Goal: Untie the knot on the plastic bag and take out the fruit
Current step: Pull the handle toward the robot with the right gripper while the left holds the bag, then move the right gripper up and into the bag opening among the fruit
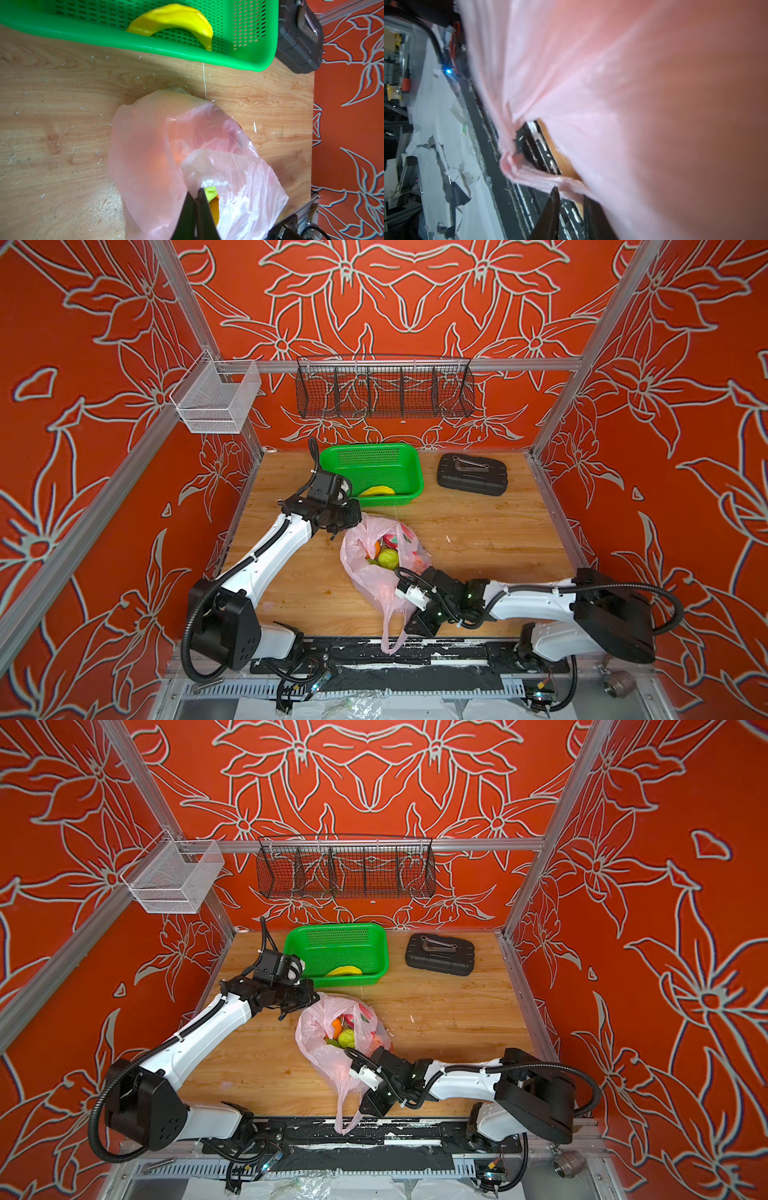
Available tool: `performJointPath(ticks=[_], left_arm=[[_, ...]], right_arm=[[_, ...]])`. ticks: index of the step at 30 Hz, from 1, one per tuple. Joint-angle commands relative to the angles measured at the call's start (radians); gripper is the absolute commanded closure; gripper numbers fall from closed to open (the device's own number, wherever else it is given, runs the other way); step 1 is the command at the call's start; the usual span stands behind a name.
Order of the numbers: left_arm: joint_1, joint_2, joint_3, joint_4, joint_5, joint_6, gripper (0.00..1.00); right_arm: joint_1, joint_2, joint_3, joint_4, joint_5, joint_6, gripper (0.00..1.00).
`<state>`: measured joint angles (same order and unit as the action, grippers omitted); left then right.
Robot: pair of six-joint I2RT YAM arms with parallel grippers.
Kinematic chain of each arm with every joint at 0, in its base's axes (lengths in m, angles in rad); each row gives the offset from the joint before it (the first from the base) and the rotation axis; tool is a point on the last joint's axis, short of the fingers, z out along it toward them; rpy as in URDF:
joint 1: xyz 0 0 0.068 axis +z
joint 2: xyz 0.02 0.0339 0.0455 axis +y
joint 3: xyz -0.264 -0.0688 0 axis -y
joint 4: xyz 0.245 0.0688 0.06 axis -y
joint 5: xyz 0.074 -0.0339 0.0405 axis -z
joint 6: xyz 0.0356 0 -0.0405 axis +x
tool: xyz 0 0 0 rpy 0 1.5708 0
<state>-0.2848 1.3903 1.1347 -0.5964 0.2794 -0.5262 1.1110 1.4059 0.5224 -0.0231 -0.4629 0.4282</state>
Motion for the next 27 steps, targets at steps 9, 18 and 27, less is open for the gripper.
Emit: performJointPath(ticks=[9, 18, 27], left_arm=[[0.01, -0.081, -0.025, -0.016, -0.05, -0.002, 0.25], [0.003, -0.261, -0.029, -0.117, -0.071, -0.03, 0.22], [-0.029, -0.396, -0.104, -0.279, -0.109, -0.101, 0.22]], right_arm=[[0.015, -0.24, 0.131, -0.224, 0.254, -0.021, 0.29], [-0.022, -0.328, 0.26, -0.194, 0.489, -0.029, 0.18], [-0.111, 0.022, 0.488, -0.197, 0.337, -0.101, 0.16]])
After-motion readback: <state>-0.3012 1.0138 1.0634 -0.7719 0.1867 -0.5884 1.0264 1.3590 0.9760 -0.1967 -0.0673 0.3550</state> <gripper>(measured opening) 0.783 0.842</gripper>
